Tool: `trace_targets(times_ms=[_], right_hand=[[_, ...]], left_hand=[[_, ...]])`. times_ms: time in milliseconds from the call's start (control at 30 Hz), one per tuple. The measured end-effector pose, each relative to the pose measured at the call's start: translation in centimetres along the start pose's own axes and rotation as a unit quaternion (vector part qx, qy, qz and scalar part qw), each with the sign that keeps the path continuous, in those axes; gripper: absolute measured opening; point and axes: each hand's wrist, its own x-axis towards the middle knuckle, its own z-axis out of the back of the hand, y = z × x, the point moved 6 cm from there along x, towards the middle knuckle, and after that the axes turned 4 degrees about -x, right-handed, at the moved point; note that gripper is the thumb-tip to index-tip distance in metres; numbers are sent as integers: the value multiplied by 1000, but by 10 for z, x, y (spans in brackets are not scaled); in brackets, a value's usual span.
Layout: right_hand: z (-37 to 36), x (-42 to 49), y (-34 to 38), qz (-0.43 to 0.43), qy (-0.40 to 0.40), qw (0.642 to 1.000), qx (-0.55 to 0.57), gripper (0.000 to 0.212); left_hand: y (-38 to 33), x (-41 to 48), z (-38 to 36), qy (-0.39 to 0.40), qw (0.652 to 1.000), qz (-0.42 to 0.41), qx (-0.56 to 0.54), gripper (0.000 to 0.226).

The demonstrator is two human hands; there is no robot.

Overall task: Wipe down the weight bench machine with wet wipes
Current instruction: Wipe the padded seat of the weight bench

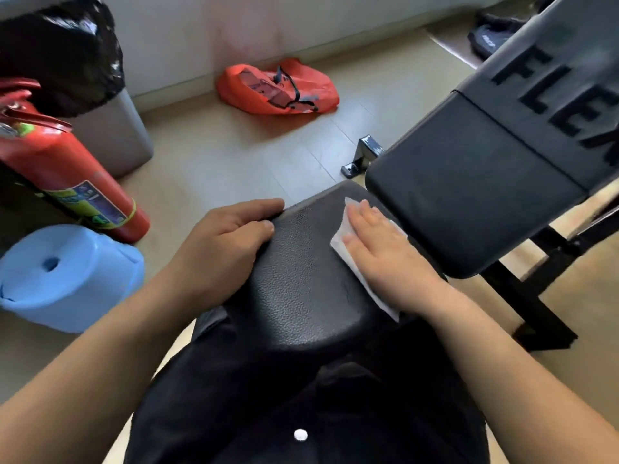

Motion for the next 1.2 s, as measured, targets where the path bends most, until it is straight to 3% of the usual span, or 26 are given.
trace_targets(times_ms=[67, 167, 233, 333, 500, 633, 700, 767, 833, 933, 1000, 1100, 1200], right_hand=[[7, 22, -3, -43, -28, 996, 76, 63], [-8, 23, 48, 14, -20, 1000, 9, 59], [-14, 11, 93, 93, 16, 994, -58, 65], [-8, 14, 125, 211, 3, 975, -71, 61], [8, 56, 123, 149, 64, 974, -156, 57], [-6, 18, 142, 307, -3, 944, -118, 53], [-6, 11, 127, 338, -22, 936, -98, 50], [0, 34, 99, 304, -42, 942, -137, 52], [10, 64, 68, 206, -35, 964, -162, 50], [14, 79, 51, 110, -1, 986, -122, 49], [7, 59, 66, 118, 3, 986, -121, 53], [-3, 2, 93, 176, -22, 981, -81, 80], [-8, -36, 83, 206, -12, 977, -45, 78]], left_hand=[[-1, -1, 0, -4, 1000, -2, 0, 53], [2, 0, 0, -8, 1000, 1, -20, 61], [6, 0, 2, -28, 998, 8, -59, 64], [13, -5, 5, -69, 991, 19, -111, 59], [9, -11, 10, -76, 996, -19, -33, 49], [13, -16, 28, -106, 993, -50, -2, 48], [17, -17, 31, -116, 992, -58, 0, 51], [18, -14, 28, -117, 991, -62, -12, 50], [13, -10, 22, -106, 991, -74, -15, 53], [11, -1, 20, -72, 994, -76, 40, 50], [11, 2, 25, -53, 994, -69, 72, 50], [10, 4, 25, -30, 994, -70, 84, 50], [11, 4, 25, -21, 993, -67, 91, 51]])
